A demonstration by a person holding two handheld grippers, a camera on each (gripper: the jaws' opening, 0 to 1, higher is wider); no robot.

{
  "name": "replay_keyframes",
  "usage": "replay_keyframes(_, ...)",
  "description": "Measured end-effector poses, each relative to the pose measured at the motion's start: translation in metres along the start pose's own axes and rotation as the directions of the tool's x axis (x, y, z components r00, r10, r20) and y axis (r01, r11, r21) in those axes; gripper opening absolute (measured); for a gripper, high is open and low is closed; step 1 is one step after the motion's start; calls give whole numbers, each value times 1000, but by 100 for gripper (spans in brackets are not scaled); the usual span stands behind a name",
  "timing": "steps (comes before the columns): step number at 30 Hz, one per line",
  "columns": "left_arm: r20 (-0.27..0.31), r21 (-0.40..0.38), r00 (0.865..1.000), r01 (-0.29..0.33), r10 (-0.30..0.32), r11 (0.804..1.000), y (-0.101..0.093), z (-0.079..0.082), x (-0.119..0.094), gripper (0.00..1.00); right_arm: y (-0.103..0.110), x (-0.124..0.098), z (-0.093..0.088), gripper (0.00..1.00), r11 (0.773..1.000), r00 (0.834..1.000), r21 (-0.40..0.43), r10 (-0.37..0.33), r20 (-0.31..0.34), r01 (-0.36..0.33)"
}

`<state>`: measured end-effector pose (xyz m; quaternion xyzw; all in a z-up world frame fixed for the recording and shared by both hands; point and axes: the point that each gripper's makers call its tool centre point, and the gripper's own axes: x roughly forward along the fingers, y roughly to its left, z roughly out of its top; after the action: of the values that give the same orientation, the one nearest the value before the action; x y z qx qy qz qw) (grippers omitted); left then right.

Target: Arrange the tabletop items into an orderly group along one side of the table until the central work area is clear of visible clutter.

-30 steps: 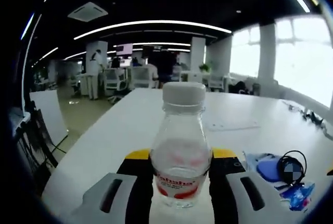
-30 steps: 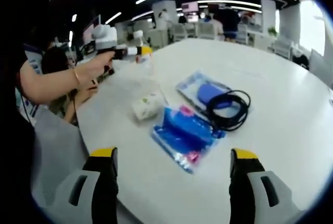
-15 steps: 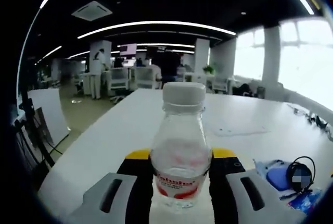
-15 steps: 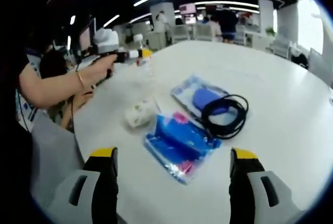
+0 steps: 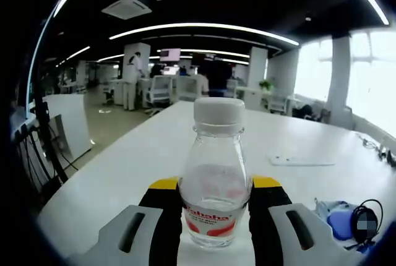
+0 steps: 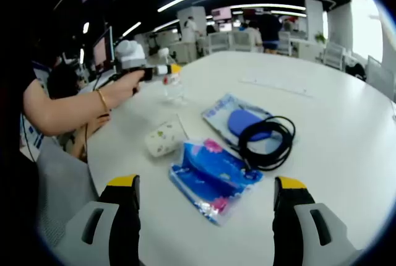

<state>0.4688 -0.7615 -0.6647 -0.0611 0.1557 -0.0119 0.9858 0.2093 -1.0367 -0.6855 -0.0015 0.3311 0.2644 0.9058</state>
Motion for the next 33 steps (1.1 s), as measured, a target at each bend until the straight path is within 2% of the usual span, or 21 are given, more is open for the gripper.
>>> replay_keyframes(11, 21, 51, 999, -29, 28, 998, -5, -1, -5, 39, -3, -2, -5, 87, 1000, 1000, 7, -7, -6, 7)
replay_keyframes(26, 30, 72, 998, -51, 49, 996, -6, -4, -9, 40, 0, -1, -7, 86, 1000, 1000, 9, -3, -8, 3)
replay_keyframes(29, 27, 104, 999, -49, 46, 993, -8, -4, -9, 40, 2, 0, -8, 86, 1000, 1000, 6, 2, -10, -2)
replay_keyframes(33, 38, 111, 998, -56, 52, 992, -5, -2, -10, 46, 2, 0, -6, 86, 1000, 1000, 5, 6, -7, -6)
